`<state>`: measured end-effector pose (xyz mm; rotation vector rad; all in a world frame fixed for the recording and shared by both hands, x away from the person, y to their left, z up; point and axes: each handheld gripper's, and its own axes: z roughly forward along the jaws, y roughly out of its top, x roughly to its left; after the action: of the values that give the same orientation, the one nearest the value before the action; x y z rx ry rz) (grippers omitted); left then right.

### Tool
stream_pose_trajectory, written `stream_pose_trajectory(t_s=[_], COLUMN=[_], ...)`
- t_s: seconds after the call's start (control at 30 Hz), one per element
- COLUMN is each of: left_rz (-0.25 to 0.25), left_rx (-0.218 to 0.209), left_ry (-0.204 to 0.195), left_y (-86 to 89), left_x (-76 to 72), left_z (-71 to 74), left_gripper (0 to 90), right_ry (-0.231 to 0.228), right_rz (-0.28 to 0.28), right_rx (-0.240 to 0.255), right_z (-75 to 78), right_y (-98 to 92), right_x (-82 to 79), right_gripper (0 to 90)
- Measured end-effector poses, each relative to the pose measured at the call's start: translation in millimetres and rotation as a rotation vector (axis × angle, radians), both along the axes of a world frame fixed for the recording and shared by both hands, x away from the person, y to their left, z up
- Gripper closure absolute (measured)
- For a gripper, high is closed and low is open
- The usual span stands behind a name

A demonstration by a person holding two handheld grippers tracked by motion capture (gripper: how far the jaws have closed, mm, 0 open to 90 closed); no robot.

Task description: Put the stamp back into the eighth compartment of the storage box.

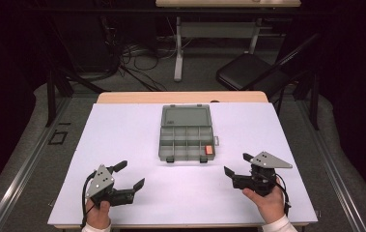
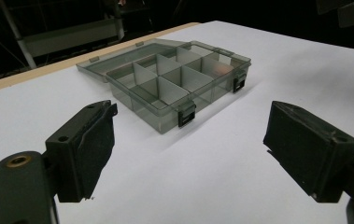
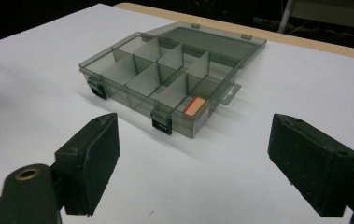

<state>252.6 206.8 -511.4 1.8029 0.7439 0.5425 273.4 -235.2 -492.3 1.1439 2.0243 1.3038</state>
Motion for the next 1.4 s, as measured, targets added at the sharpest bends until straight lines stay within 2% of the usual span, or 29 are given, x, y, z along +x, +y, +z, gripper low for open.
stream_pose_trajectory(t_s=[0.27, 0.57, 0.67, 0.8, 1.13, 1.4], left_rz=[0.004, 0.007, 0.009, 0.01, 0.013, 0.016], left_rx=[-0.002, 0.001, -0.001, -0.001, 0.001, -0.001], left_ry=[-0.001, 0.0, 0.002, 0.002, 0.007, 0.008], left_y=[1.5, 2.8, 3.5, 3.9, 4.0, 5.0], left_x=[0.0, 1.4, 1.5, 1.9, 3.1, 3.9], left_z=[0.1, -0.3, -0.4, -0.8, -1.3, -1.6], left_gripper=[16.0, 16.0, 16.0, 16.0, 16.1, 16.1], right_ry=[0.004, 0.028, 0.051, 0.079, 0.099, 0.101], right_rz=[-0.028, -0.065, -0.083, -0.083, -0.091, -0.09], right_rx=[0.002, 0.001, 0.006, 0.03, -0.005, -0.004], right_z=[-9.2, -23.4, -29.6, -34.8, -44.0, -47.0], right_y=[-10.5, -19.0, -23.9, -26.9, -28.7, -28.7], right_x=[-7.7, -2.4, 1.0, 3.7, 7.6, 9.1], right_gripper=[16.4, 17.1, 17.4, 17.6, 17.7, 18.0])
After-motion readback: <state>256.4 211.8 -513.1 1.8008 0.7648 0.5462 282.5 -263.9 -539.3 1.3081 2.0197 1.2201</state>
